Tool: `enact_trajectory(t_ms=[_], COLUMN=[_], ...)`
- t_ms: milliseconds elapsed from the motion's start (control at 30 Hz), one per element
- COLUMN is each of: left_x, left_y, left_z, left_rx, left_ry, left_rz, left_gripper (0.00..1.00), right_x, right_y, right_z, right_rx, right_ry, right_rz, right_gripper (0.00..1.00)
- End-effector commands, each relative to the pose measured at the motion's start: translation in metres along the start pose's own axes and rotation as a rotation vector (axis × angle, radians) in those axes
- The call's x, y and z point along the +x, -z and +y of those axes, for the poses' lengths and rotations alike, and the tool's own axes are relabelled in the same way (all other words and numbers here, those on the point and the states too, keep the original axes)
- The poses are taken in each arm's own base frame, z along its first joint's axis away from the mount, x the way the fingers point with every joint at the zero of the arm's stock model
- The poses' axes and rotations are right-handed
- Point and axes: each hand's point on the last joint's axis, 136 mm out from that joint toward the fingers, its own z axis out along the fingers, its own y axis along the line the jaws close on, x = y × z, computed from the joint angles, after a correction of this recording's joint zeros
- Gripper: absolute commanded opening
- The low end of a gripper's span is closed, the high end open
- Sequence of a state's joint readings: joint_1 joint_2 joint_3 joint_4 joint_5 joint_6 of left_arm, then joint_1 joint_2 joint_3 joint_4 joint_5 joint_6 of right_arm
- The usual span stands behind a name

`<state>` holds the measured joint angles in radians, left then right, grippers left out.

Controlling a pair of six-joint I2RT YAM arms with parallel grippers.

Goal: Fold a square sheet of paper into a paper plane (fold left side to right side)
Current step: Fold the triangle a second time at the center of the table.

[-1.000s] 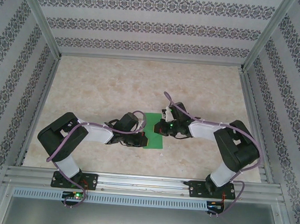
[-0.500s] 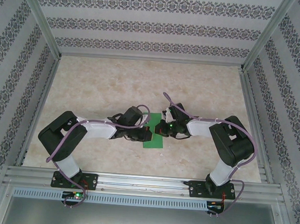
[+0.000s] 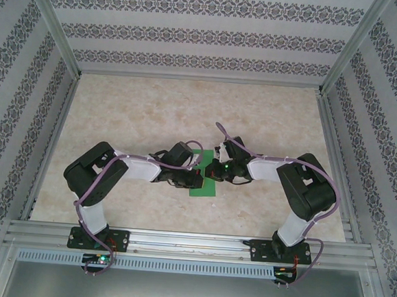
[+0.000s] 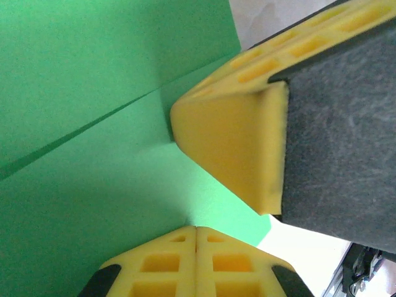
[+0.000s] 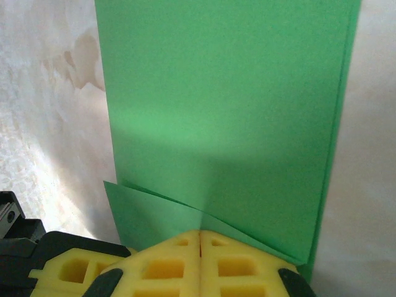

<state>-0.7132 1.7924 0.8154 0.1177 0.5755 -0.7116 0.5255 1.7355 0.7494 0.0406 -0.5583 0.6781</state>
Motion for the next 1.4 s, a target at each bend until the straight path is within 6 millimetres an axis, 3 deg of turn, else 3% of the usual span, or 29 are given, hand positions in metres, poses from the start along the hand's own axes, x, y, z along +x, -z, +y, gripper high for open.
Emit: enact_trajectory(t_ms=[0, 567, 900, 1033, 1200, 1367], left_x=[0.015, 0.065, 0.076, 0.071, 0.051, 0.022], left_y=[0.0, 0.012, 0.018, 0.023, 0.039, 0.066], left_z=[0.009, 0.024, 0.031, 0.025, 0.006, 0.002], left_rx=[-0.017, -0.04, -0.065, -0.056, -0.018, -0.027], left_ry=[-0.001, -0.006, 0.004, -0.007, -0.038, -0.035], left_rz=[0.043, 0.127, 0.119, 0.092, 0.001, -0.129], left_gripper=[0.02, 0.02, 0.02, 0.03, 0.08, 0.25], right_x=[0.015, 0.017, 0.016, 0.012, -0.005, -0.026], right_y=[-0.006, -0.003, -0.002, 0.0, 0.01, 0.038], right_z=[-0.04, -0.062, -0.058, -0.043, 0.002, 0.031], right_rx=[0.139, 0.187, 0.176, 0.139, 0.004, -0.04], right_ry=[-0.054, -0.084, -0.077, -0.054, 0.001, 0.082], right_rz=[0.048, 0.064, 0.064, 0.057, 0.008, -0.109], right_gripper=[0.0, 0.0, 0.0, 0.0, 0.0, 0.23])
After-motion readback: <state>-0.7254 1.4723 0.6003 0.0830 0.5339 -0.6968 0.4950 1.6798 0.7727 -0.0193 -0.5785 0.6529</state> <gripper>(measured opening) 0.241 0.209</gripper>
